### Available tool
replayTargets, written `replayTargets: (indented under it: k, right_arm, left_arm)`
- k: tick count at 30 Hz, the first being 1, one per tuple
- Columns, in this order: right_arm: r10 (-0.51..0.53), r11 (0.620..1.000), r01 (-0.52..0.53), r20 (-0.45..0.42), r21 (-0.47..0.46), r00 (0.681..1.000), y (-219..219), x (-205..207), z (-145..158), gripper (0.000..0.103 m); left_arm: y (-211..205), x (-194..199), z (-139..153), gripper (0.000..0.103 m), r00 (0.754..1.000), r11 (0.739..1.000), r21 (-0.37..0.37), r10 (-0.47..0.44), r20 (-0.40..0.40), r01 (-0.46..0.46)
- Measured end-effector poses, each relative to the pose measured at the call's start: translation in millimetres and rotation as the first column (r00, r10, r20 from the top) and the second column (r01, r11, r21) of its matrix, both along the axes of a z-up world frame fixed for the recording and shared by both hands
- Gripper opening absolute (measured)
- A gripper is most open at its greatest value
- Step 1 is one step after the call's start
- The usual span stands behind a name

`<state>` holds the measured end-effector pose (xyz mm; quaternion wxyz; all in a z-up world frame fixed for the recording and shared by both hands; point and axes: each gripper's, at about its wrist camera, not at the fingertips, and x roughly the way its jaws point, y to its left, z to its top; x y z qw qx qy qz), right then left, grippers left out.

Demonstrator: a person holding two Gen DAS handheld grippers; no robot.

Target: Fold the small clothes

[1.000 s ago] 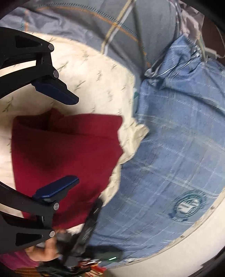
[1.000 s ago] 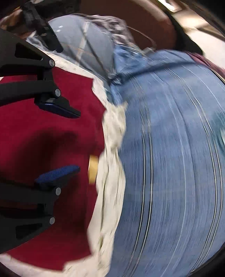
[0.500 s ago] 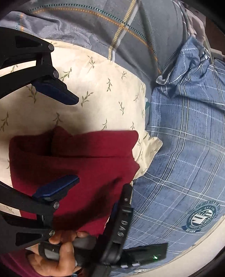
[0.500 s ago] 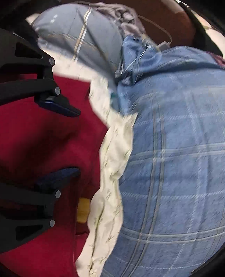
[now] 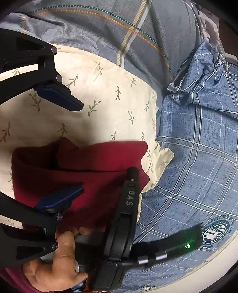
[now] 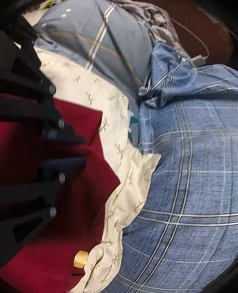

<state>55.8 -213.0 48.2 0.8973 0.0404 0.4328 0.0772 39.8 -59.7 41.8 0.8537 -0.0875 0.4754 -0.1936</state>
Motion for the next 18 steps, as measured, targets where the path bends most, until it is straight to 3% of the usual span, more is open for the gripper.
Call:
replayTargets:
  k: [4, 6, 11, 15, 18]
  right_arm:
    - [0.048, 0.999, -0.048, 0.011, -0.019, 0.999, 15, 0, 4, 0.004]
    - [0.064, 0.998, -0.064, 0.009, 0.006, 0.998, 19, -1, 4, 0.0]
    - [0.023, 0.997, -0.024, 0.019, 0.08, 1.0, 10, -8, 4, 0.001]
    - [-0.012, 0.988, 0.012, -0.004, 0.155, 1.0, -7, -17, 6, 0.009]
    - [-0.025, 0.989, 0.028, -0.017, 0.145, 1.0, -14, -19, 8, 0.031]
  left_arm:
    - [0, 1, 0, 0.082, 1.0, 1.0, -0.007, -0.005, -0.005, 0.005]
    - [0, 1, 0, 0.082, 1.0, 1.0, -0.004, -0.006, -0.004, 0.006]
    - [2, 3, 0, 0.082, 1.0, 1.0, -0.007, 0.001, -0.003, -0.001]
    - [2, 2, 0, 0.082, 1.0, 1.0, -0.006, 0.001, 0.001, -0.001]
    - [2, 0, 4, 0.082, 1.0, 1.0, -0.019, -0.008, 0.021, 0.009]
